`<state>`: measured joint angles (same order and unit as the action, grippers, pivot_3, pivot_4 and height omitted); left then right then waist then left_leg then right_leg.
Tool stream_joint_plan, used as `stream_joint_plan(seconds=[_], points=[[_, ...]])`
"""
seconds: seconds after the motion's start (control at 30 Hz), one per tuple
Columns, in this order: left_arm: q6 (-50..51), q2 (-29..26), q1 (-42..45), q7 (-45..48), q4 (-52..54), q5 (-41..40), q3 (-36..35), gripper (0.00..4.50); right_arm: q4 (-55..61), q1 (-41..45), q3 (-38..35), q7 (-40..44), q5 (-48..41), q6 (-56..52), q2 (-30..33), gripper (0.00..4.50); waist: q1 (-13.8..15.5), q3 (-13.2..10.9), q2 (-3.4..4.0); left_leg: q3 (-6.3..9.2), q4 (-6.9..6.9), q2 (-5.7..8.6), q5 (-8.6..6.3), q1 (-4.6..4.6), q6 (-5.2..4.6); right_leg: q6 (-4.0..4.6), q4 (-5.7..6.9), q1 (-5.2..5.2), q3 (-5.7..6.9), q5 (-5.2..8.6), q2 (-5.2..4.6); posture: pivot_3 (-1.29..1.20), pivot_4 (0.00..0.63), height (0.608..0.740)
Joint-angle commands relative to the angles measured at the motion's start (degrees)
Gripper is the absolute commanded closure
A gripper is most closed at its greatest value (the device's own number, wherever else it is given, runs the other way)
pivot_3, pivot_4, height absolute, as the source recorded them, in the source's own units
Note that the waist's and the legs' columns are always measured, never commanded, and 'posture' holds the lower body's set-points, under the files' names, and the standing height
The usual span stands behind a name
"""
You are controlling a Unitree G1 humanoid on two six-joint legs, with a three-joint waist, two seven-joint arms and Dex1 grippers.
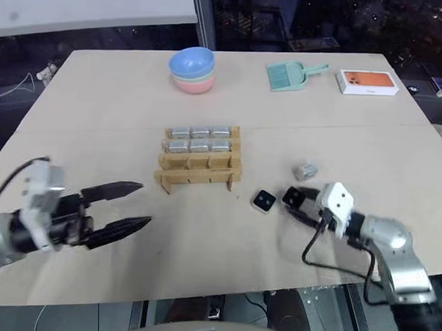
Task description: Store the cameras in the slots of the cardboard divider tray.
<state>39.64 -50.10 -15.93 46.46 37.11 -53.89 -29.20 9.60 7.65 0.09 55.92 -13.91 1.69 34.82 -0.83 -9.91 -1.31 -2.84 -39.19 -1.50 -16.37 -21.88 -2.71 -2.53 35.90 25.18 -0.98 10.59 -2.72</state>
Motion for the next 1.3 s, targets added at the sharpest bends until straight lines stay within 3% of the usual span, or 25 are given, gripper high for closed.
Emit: stream_joint_plan(seconds=[0.03,0.23,0.4,0.6,0.87,0.97,1.13,1.3], points=[[4.85,2.83,6.16,-9.16,1.00,-3.33,6.13,0.42,-3.20,8.09,4.62,1.15,3.84,9.09,-2.33,2.53,0.04,0.00,-0.02,0.05,0.02,0.00,0.00,0.00,0.00,0.01,0.00,-0.02,0.02,0.00,0.03,0.00,0.150,0.740],[10.60,9.27,17.47,-17.16,-1.89,-11.46,13.51,0.42,-13.58,19.45,15.01,1.57,13.33,28.13,-8.17,2.53,0.26,-0.01,-0.05,0.10,0.02,0.08,0.03,-0.12,0.05,0.07,-0.02,0.00,0.02,-0.30,-0.03,0.00,0.150,0.740],[13.96,9.89,21.12,-18.44,-4.04,-18.13,14.74,0.42,-17.78,25.75,19.86,0.04,16.86,39.79,-12.01,2.53,-0.04,-0.03,-0.05,0.08,0.00,0.15,0.05,-0.13,0.08,0.26,-0.04,0.01,0.00,-0.18,-0.12,0.00,0.150,0.740],[16.29,9.17,22.16,-19.28,-5.44,-19.12,16.81,0.42,-16.60,27.82,23.08,-0.78,15.74,41.32,-15.36,2.53,0.09,-0.02,-0.07,0.17,0.01,0.12,0.18,-0.08,0.30,0.28,0.05,-0.02,0.06,-0.18,-0.08,0.00,0.150,0.740],[15.91,8.72,22.27,-17.70,-6.61,-19.29,15.56,0.42,-15.99,26.89,24.23,-0.72,14.70,40.17,-14.60,2.53,0.10,-0.02,-0.07,0.15,-0.01,0.14,0.21,-0.08,0.35,0.29,0.05,-0.02,0.04,-0.17,-0.13,0.00,0.150,0.740],[15.74,8.65,22.06,-17.08,-6.26,-19.69,15.32,1.25,-15.83,26.61,24.36,-0.73,14.60,39.71,-14.46,2.53,0.07,-0.03,-0.06,0.15,0.00,0.14,0.21,-0.09,0.36,0.29,0.05,-0.02,0.05,-0.17,-0.12,0.00,0.150,0.740],[15.65,8.29,22.27,-16.18,-6.09,-20.71,14.83,3.60,-15.68,26.20,24.66,-0.61,14.41,38.36,-14.48,2.53,0.05,-0.02,-0.07,0.14,-0.01,0.13,0.21,-0.08,0.34,0.29,0.05,-0.02,0.04,-0.18,-0.12,0.00,0.150,0.740],[15.47,8.04,22.53,-15.28,-6.29,-19.86,15.75,3.75,-13.87,25.37,25.35,0.83,12.75,32.80,-13.83,2.53,0.07,-0.03,-0.06,0.14,0.00,0.14,0.20,-0.09,0.33,0.29,0.05,-0.02,0.04,-0.17,-0.12,0.00,0.150,0.740]])
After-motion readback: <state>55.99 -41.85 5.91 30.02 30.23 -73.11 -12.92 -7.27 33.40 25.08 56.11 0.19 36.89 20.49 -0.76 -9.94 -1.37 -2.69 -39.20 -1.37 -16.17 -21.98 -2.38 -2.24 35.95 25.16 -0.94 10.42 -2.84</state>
